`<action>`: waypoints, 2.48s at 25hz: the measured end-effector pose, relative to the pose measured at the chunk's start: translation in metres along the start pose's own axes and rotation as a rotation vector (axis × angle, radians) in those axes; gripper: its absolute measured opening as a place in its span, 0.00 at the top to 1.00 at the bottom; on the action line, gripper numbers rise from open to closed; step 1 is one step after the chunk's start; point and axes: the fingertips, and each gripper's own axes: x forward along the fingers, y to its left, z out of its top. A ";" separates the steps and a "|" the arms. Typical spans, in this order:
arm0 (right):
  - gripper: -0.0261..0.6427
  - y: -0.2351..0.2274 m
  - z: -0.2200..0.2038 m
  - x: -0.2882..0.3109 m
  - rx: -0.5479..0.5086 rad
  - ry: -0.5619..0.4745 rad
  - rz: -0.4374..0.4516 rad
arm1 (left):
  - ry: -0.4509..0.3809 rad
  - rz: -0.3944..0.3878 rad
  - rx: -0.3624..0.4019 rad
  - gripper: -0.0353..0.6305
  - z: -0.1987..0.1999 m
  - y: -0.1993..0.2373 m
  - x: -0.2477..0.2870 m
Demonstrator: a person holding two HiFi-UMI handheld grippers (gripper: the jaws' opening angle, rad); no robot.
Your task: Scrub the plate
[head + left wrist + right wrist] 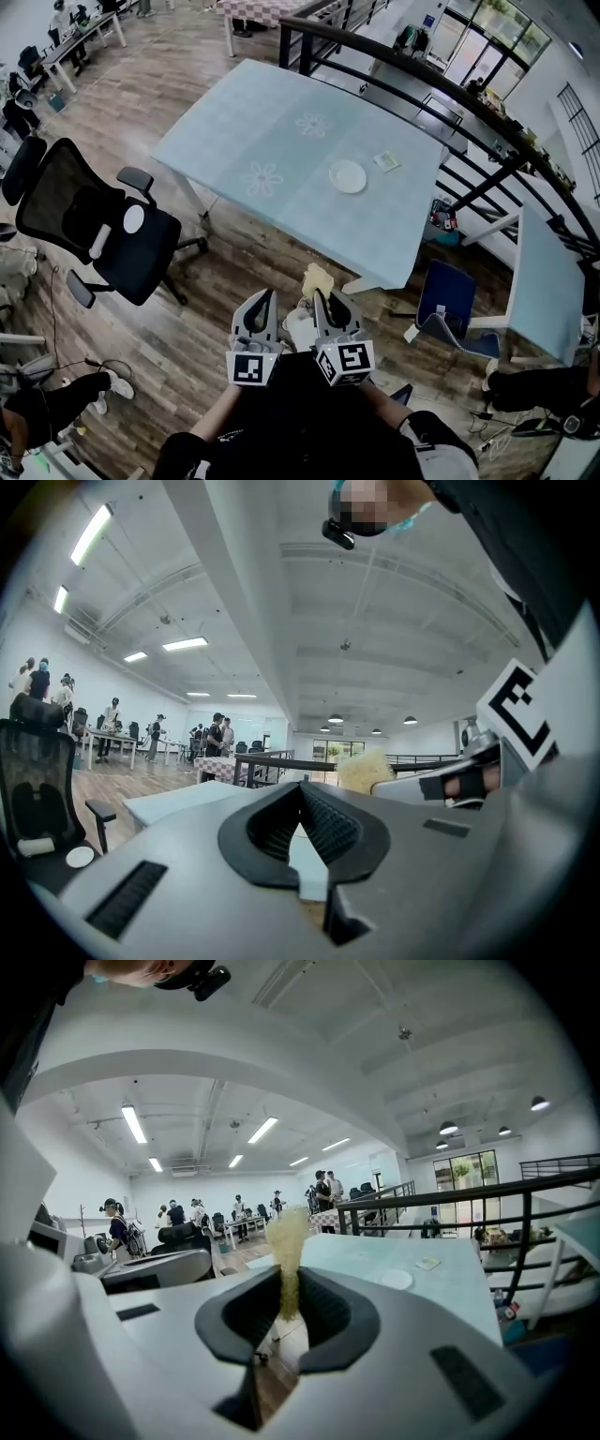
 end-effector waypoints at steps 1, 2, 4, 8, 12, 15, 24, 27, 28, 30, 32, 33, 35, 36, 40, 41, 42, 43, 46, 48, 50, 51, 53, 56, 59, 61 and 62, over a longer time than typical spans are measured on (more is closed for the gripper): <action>0.88 -0.005 0.002 0.007 0.006 0.000 -0.006 | 0.002 -0.003 0.001 0.93 0.001 0.002 0.009; 0.88 -0.011 0.004 0.013 0.012 0.000 -0.013 | 0.005 -0.010 0.002 0.93 0.001 0.004 0.019; 0.88 -0.022 0.006 0.027 0.028 0.007 -0.026 | 0.010 -0.031 0.001 0.93 0.002 0.007 0.040; 0.88 -0.052 0.013 0.058 0.053 0.022 -0.059 | 0.010 -0.083 -0.006 0.93 0.004 0.005 0.082; 0.88 -0.083 0.033 0.090 0.069 -0.002 -0.078 | 0.012 -0.099 0.006 0.93 0.009 0.007 0.125; 0.88 -0.102 0.044 0.105 0.080 -0.016 -0.084 | 0.000 -0.105 0.016 0.93 0.014 0.007 0.155; 0.88 -0.156 0.055 0.120 0.112 -0.024 -0.155 | 0.005 -0.182 0.016 0.93 0.014 -0.017 0.220; 0.88 -0.176 0.057 0.121 0.127 -0.022 -0.203 | 0.020 -0.228 0.019 0.93 0.012 -0.030 0.238; 0.88 -0.182 0.058 0.121 0.130 -0.023 -0.217 | 0.023 -0.242 0.018 0.93 0.011 -0.033 0.244; 0.88 -0.190 0.059 0.120 0.128 -0.028 -0.244 | 0.031 -0.270 0.013 0.93 0.010 -0.038 0.254; 0.88 -0.198 0.061 0.119 0.128 -0.037 -0.276 | 0.038 -0.301 0.012 0.93 0.008 -0.042 0.265; 0.88 -0.203 0.061 0.120 0.134 -0.040 -0.296 | 0.040 -0.317 0.015 0.93 0.008 -0.043 0.271; 0.88 -0.215 0.065 0.123 0.148 -0.050 -0.340 | 0.037 -0.353 0.027 0.93 0.010 -0.046 0.286; 0.88 -0.222 0.068 0.126 0.153 -0.056 -0.362 | 0.033 -0.373 0.031 0.93 0.012 -0.046 0.295; 0.88 -0.241 0.084 0.148 0.175 -0.055 -0.448 | 0.048 -0.442 0.013 0.93 0.022 -0.038 0.336; 0.88 -0.242 0.085 0.154 0.182 -0.053 -0.464 | 0.055 -0.457 0.013 0.93 0.023 -0.035 0.345; 0.88 -0.243 0.086 0.160 0.188 -0.050 -0.476 | 0.062 -0.470 0.017 0.93 0.022 -0.031 0.354; 0.88 -0.243 0.085 0.166 0.193 -0.045 -0.486 | 0.066 -0.482 0.022 0.93 0.021 -0.027 0.361; 0.88 -0.240 0.080 0.181 0.209 -0.021 -0.514 | 0.077 -0.511 0.014 0.93 0.017 -0.016 0.376; 0.88 -0.239 0.079 0.190 0.213 -0.010 -0.533 | 0.090 -0.529 0.003 0.93 0.014 -0.008 0.383; 0.88 -0.239 0.079 0.203 0.220 -0.002 -0.550 | 0.099 -0.543 -0.001 0.93 0.010 0.002 0.392; 0.88 -0.238 0.079 0.209 0.223 0.001 -0.558 | 0.101 -0.549 -0.004 0.93 0.009 0.007 0.397; 0.88 -0.236 0.080 0.220 0.223 0.007 -0.570 | 0.107 -0.564 -0.008 0.93 0.005 0.017 0.405; 0.88 -0.232 0.085 0.238 0.219 0.013 -0.584 | 0.121 -0.606 0.012 0.93 -0.001 0.029 0.415; 0.88 -0.234 0.089 0.255 0.223 0.015 -0.587 | 0.136 -0.645 0.021 0.93 -0.006 0.036 0.426; 0.88 -0.239 0.089 0.265 0.243 0.017 -0.591 | 0.138 -0.664 0.021 0.93 -0.009 0.039 0.433; 0.88 -0.241 0.088 0.269 0.253 0.018 -0.596 | 0.137 -0.671 0.021 0.93 -0.010 0.040 0.437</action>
